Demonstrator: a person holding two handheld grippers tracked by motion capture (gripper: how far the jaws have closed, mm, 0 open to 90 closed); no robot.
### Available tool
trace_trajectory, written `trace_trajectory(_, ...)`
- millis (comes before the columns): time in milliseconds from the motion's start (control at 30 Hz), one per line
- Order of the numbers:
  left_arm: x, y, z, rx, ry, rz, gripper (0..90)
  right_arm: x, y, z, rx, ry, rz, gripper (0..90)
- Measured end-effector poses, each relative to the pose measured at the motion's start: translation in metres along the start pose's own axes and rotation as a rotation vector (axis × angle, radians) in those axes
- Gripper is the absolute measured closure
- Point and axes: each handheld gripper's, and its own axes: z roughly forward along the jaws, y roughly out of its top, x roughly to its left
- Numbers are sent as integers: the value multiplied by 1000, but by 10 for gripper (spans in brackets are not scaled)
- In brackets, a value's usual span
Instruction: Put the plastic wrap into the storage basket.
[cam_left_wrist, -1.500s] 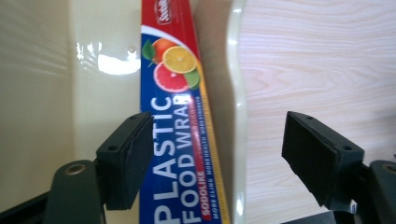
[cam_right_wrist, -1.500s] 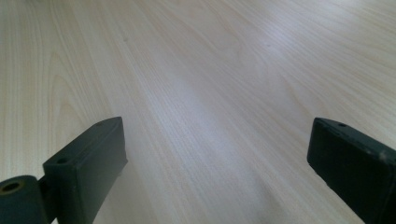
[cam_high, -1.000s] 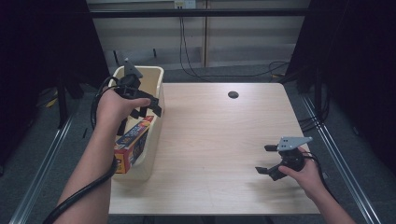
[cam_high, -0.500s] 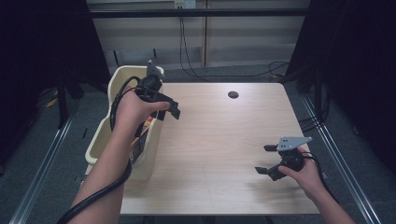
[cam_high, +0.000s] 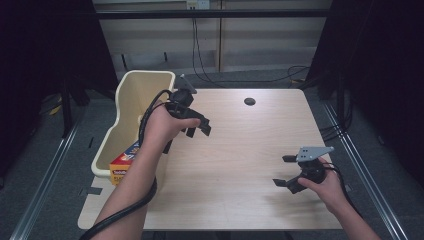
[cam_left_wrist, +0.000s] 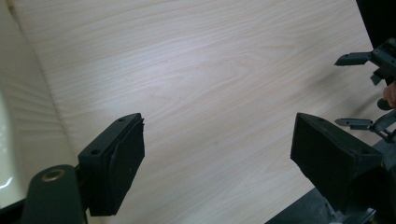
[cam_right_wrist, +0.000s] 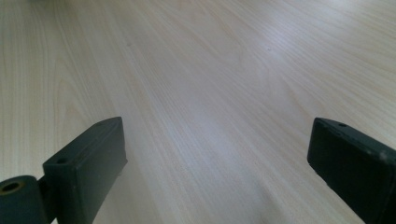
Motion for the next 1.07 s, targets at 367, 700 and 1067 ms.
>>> trace_trajectory(367, -14, -7, 25, 4, -47, 59, 169, 0, 0, 0, 3, -6, -1, 42)
trace_trajectory(700, -18, -15, 51, 8, -67, 74, 168, -1, -1, 0, 8, 1, 0, 42)
trace_trajectory(1067, -18, -27, 71, -11, -95, 109, 165, -2, -2, 1, 16, -13, 2, 41)
